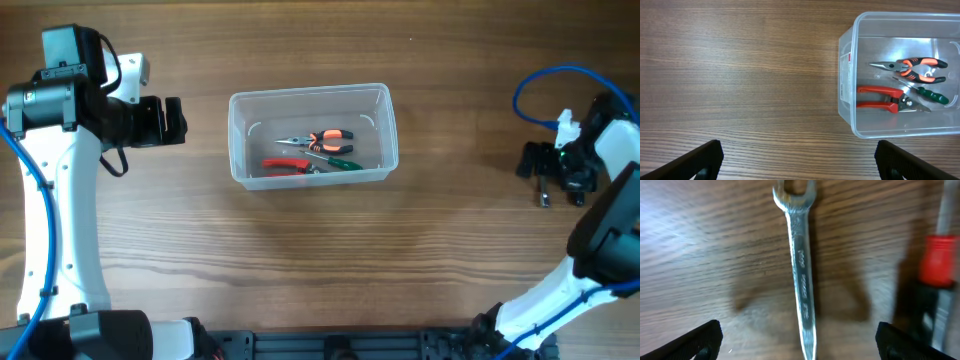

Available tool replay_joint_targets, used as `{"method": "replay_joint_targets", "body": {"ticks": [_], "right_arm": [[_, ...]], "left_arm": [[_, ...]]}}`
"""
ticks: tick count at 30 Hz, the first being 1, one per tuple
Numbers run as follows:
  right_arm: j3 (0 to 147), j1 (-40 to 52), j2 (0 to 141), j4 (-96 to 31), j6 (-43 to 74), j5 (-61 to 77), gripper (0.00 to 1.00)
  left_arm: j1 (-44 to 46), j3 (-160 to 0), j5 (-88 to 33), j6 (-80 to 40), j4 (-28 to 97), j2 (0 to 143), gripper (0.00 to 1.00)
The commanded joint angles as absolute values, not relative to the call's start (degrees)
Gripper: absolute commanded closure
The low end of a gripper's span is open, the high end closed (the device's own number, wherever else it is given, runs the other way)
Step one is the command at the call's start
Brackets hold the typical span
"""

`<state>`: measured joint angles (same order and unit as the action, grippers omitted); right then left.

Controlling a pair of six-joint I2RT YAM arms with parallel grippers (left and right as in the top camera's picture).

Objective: Pack container
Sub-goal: 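Grasp the silver open-end wrench with the right gripper, then carry the wrench into the container and release it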

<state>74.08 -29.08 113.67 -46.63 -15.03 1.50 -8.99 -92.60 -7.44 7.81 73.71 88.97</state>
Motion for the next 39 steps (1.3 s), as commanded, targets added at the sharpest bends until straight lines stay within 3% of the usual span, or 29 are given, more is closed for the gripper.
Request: {"method": "replay_joint_targets", "body": {"ticks": [1, 4, 7, 9, 11, 13, 18, 20, 23, 25, 31, 39], "right_arm": [[73.5, -29.1, 116.5, -46.2, -18.0, 2.5, 0.02], [73.5, -29.1, 117.9, -45.9, -18.0, 3.6, 0.05], [73.5, -29.1, 118.7, -46.5, -18.0, 4.6, 0.26], [73.5, -29.1, 118.7, -46.5, -17.9, 4.6, 0.32], [73.5, -29.1, 118.7, -46.5, -17.8, 4.6, 0.52], [73.5, -29.1, 118.7, -46.5, -17.1, 4.6, 0.61], [73.5, -29.1, 118.7, -46.5, -16.3, 5.3, 0.73], [73.5, -29.1, 118.7, -46.5, -16.3, 5.5, 0.85], [73.5, -29.1, 118.7, -46.3, -16.3, 7.0, 0.86], [73.5, -29.1, 118.7, -45.9, -15.2, 7.6, 0.96], [78.5, -27.7, 116.4, -49.7, -12.0, 10.3, 0.96], [93.6, -10.4, 100.6, -55.3, -20.5, 10.2, 0.96]], "left_arm": [[-8.7, -93.4, -8.6, 7.2, 73.6, 88.6, 0.0], [-8.7, -93.4, -8.6, 7.2, 73.6, 88.6, 0.0], [-8.7, -93.4, -8.6, 7.2, 73.6, 88.6, 0.0], [-8.7, -93.4, -8.6, 7.2, 73.6, 88.6, 0.0], [-8.7, -93.4, -8.6, 7.2, 73.6, 88.6, 0.0], [-8.7, -93.4, -8.6, 7.2, 73.6, 88.6, 0.0], [-8.7, -93.4, -8.6, 7.2, 73.6, 88.6, 0.0], [-8.7, -93.4, -8.6, 7.2, 73.6, 88.6, 0.0], [-8.7, -93.4, -8.6, 7.2, 73.6, 88.6, 0.0], [-8.7, -93.4, -8.6, 7.2, 73.6, 88.6, 0.0], [-8.7, -93.4, -8.5, 7.2, 73.6, 88.6, 0.0], [-8.7, -93.4, -8.5, 7.2, 73.6, 88.6, 0.0]]}}
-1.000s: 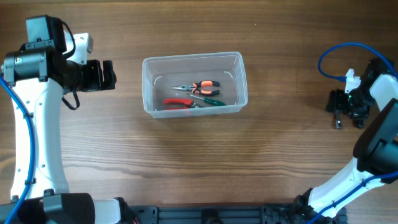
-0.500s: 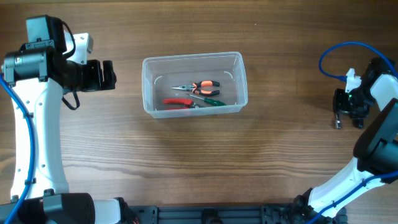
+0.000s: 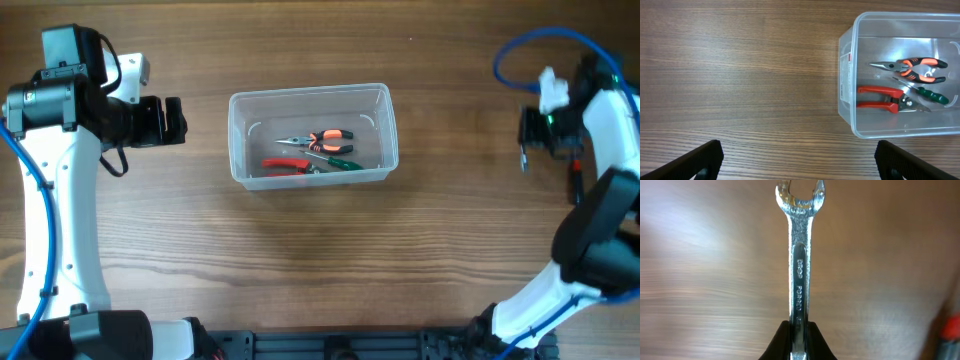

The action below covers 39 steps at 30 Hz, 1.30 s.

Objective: Pack container
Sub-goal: 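Carry the wrench into the container and release it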

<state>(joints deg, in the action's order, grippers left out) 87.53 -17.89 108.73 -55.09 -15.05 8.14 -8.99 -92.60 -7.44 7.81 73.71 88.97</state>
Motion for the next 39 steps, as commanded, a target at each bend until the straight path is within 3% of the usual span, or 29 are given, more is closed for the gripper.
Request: {"method": "replay_joint_targets", "body": {"ticks": [1, 10, 19, 23, 24, 27, 30, 34, 39], "right_arm": [[95.0, -6.7, 98.9, -55.2, -24.0, 10.2, 0.96], [95.9, 23.9, 102.0, -55.3, -61.7, 14.7, 0.95], [95.9, 29.3, 122.0, -58.3, -62.8, 20.5, 0.96], [95.9, 29.3, 124.8, -59.5, -62.5, 20.5, 0.95], [95.9, 29.3, 124.8, -59.4, -62.5, 20.4, 0.92], [96.2, 29.3, 124.2, -59.2, -58.2, 20.3, 0.5], [98.4, 29.3, 121.6, -59.3, -51.9, 17.3, 0.41], [107.1, 27.6, 112.7, -60.3, -36.2, 3.6, 0.17], [109.7, 15.9, 100.6, -58.4, -24.0, 1.1, 0.14]], "left_arm": [[-8.7, -93.4, -8.6, 7.2, 73.6, 88.6, 0.0], [-8.7, -93.4, -8.6, 7.2, 73.6, 88.6, 0.0], [-8.7, -93.4, -8.6, 7.2, 73.6, 88.6, 0.0], [-8.7, -93.4, -8.6, 7.2, 73.6, 88.6, 0.0], [-8.7, -93.4, -8.6, 7.2, 73.6, 88.6, 0.0], [-8.7, -93.4, -8.6, 7.2, 73.6, 88.6, 0.0], [-8.7, -93.4, -8.6, 7.2, 73.5, 88.6, 0.0], [-8.7, -93.4, -8.6, 7.2, 73.5, 88.6, 0.0], [-8.7, -93.4, -8.6, 7.2, 73.6, 88.6, 0.0]]}}
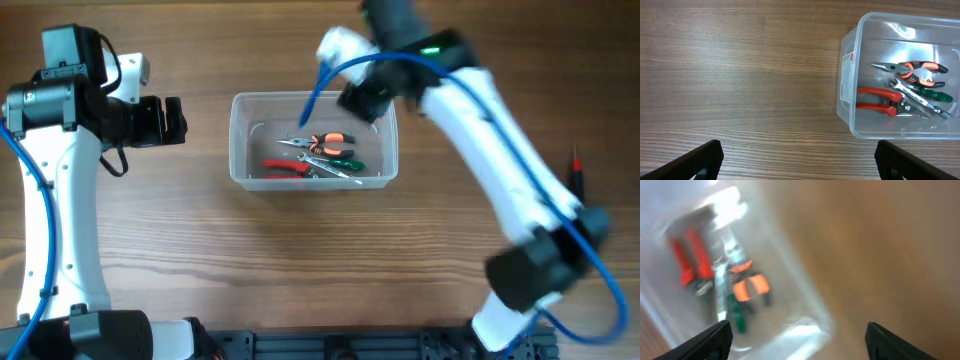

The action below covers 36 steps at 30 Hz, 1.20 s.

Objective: Pack container
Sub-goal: 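Carry the wrench into the container and release it, then move the right gripper to the red-handled screwdriver and grasp it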

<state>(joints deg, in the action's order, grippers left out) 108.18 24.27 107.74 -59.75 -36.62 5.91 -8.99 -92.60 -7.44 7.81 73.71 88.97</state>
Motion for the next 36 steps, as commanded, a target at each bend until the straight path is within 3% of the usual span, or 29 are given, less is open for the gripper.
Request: {"method": "replay_joint_targets", "body": {"ticks": [1, 5, 10, 13, 24, 36], "right_arm": [[109.7, 11.4, 98.8, -58.3, -18.9, -0.5, 0.12], [109.3, -7.3, 97.7, -61.0, -8.8, -1.7, 0.02], [105.5, -27.9, 101.1, -62.9, -10.6, -1.7, 0.0], [100.9, -34.1, 104.4, -62.5, -12.7, -1.1, 0.0], [82.1, -36.5, 115.4, -48.8, -23.9, 5.2, 0.01], [80.1, -36.6, 117.1, -47.5, -30.0, 1.7, 0.04]], "left_arm": [[-8.7, -93.4, -8.6, 7.2, 73.6, 88.6, 0.0], [-8.7, -93.4, -8.6, 7.2, 73.6, 88.6, 0.0], [-8.7, -93.4, -8.6, 7.2, 73.6, 88.6, 0.0], [-8.7, -93.4, -8.6, 7.2, 73.5, 88.6, 0.0], [-8.7, -93.4, -8.6, 7.2, 73.6, 88.6, 0.0], [-8.7, -93.4, -8.6, 7.2, 73.6, 88.6, 0.0]]}}
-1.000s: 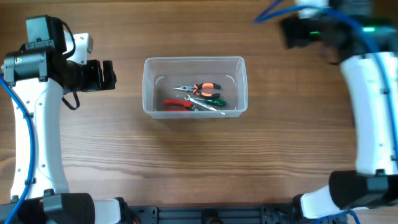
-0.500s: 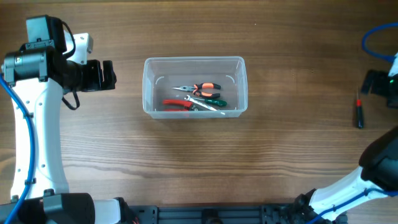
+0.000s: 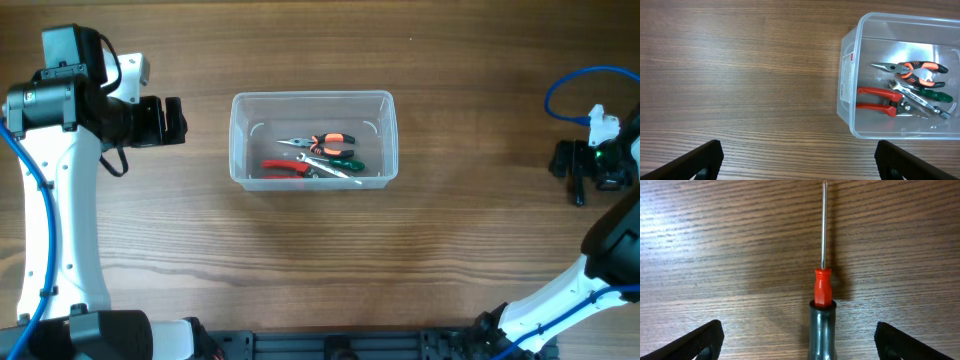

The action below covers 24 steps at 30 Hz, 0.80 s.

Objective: Pack container
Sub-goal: 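Move the right gripper to the red-handled screwdriver and grasp it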

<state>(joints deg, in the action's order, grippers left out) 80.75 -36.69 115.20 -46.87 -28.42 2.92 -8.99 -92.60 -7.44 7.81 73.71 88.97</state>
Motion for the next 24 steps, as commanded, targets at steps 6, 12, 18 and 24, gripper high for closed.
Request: {"method": "replay_joint_targets", "body": {"ticks": [6, 12, 18, 24], "right_arm": [[80.1, -36.7, 119.4, -47.6, -30.0, 0.0, 0.06], [80.1, -37.6, 121.7, -48.9, -30.0, -1.2, 0.17], [80.1, -37.6, 122.4, -49.1, -30.0, 0.5, 0.48], [80.1, -37.6, 122.4, -49.0, -29.8, 2.4, 0.69]], "left_arm": [[-8.4, -93.4, -8.6, 7.2, 74.0, 88.6, 0.0], [-8.4, -93.4, -8.6, 7.2, 74.0, 88.6, 0.0], [-8.4, -93.4, -8.6, 7.2, 74.0, 88.6, 0.0], [-8.4, -93.4, -8.6, 7.2, 74.0, 88.6, 0.0]]}}
